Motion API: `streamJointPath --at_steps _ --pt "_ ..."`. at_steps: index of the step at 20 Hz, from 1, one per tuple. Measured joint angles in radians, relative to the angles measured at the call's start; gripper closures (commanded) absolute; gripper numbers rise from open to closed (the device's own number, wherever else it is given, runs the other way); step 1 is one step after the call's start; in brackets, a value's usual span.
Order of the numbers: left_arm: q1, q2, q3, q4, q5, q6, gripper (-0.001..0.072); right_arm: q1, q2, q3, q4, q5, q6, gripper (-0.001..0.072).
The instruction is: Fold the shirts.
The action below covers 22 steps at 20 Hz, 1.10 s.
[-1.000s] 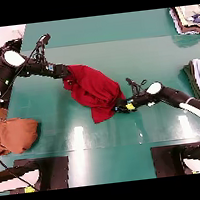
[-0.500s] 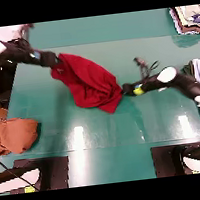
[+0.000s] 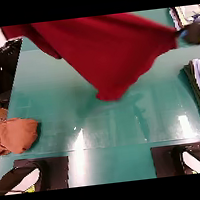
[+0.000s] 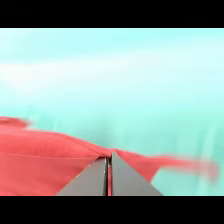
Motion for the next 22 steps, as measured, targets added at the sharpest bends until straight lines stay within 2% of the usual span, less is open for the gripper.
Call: streamJointPath --at_steps 7,12,15,18,22 --pt "0.001 0.183 0.072 0.005 0.014 0.002 0.0681 -0.152 0.097 0.290 -0.013 0.065 -0.061 0.0700" --pt "0.001 0.227 0.043 0.004 -0.038 0.002 0.0682 -0.265 0.034 0.490 -0.014 0.212 -0.076 0.0699" --pt "0.001 0.205 -0.097 0.013 -0.106 -0.001 0.0681 -0.240 -0.065 0.549 -0.022 0.341 -0.078 0.0700" --pt "-0.001 0.164 -0.333 0.016 -0.169 -0.004 0.0681 -0.135 -0.189 0.539 -0.034 0.477 -0.079 0.0700" --pt "-0.002 0.113 -0.704 0.014 -0.195 0.014 0.0681 0.059 -0.287 0.387 -0.081 0.526 -0.079 0.0699"
